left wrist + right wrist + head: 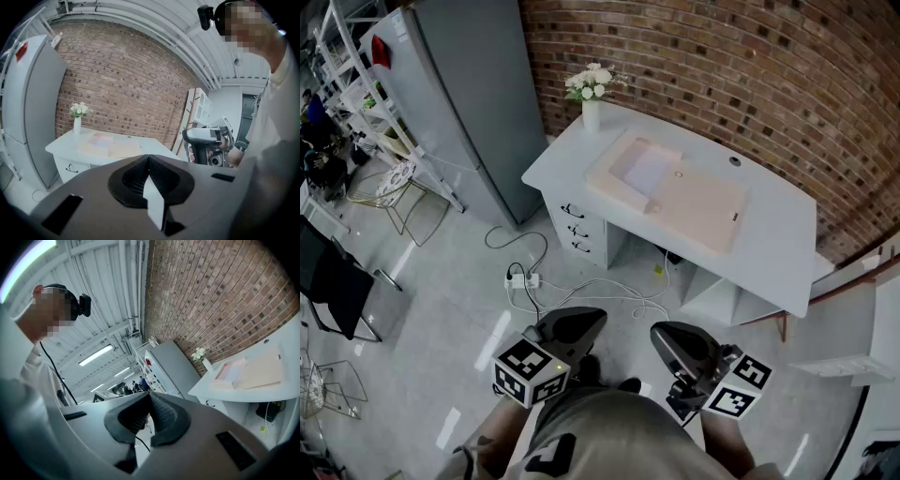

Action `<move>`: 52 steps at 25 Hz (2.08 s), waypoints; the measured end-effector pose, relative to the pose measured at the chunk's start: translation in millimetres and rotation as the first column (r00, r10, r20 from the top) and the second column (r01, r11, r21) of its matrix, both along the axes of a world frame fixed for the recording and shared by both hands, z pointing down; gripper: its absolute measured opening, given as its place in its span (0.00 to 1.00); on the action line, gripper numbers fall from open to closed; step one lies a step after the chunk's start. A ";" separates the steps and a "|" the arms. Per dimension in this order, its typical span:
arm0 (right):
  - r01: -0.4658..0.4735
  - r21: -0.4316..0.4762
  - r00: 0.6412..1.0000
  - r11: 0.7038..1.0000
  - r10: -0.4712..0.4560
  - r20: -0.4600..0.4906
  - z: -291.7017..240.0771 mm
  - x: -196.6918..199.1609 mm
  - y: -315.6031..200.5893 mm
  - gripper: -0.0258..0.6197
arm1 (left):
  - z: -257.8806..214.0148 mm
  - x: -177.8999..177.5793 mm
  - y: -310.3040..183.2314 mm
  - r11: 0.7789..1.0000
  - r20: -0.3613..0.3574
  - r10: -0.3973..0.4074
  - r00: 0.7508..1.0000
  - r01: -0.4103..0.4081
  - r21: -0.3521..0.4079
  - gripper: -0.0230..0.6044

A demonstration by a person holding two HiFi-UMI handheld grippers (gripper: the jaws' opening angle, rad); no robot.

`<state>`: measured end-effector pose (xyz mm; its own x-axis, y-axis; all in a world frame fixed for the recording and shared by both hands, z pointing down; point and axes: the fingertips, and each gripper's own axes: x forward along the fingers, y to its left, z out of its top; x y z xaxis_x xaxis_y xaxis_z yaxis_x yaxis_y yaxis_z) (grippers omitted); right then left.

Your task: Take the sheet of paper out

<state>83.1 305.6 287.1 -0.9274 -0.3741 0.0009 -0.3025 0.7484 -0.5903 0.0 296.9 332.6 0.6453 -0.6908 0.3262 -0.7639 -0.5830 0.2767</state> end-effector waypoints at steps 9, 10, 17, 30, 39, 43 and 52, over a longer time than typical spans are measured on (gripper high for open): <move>-0.011 0.010 0.999 1.000 0.012 -0.049 -1.5 -47.4 -15.6 0.08 | -5.8 -43.0 -25.9 0.999 -0.039 0.020 0.999 -0.019 0.036 0.06; -0.010 0.011 0.998 1.000 0.011 -0.055 -0.7 -54.0 -16.9 0.08 | -5.9 -49.4 -26.7 0.999 -0.042 0.018 0.999 -0.017 0.036 0.06; 0.062 0.027 0.998 0.998 -0.061 -0.034 2.0 -116.2 -24.5 0.08 | -5.1 -102.4 -23.8 0.999 -0.021 -0.027 0.999 0.028 0.040 0.06; 0.223 -0.052 0.975 0.974 -0.222 0.022 19.4 -160.2 -47.1 0.08 | 0.7 -143.9 -25.2 0.987 0.025 -0.158 0.987 0.158 0.014 0.06; 0.213 -0.070 0.977 0.975 -0.211 0.023 5.9 -103.1 -92.7 0.08 | -16.2 -93.1 -68.9 0.986 0.012 -0.164 0.986 0.164 0.027 0.06; 0.220 -0.078 0.975 0.972 -0.218 0.028 3.0 -71.7 -112.7 0.08 | -23.1 -62.0 -94.2 0.986 0.014 -0.161 0.987 0.160 0.038 0.06; 0.188 -0.096 0.982 0.977 -0.186 0.030 8.9 -20.7 -145.1 0.08 | -13.9 -24.4 -129.6 0.988 0.055 -0.153 0.987 0.153 0.019 0.06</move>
<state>62.4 160.5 296.1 -0.9812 -0.1927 0.0087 -0.1491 0.7291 -0.6680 -24.4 167.4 318.7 0.5127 -0.7851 0.3477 -0.8585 -0.4618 0.2231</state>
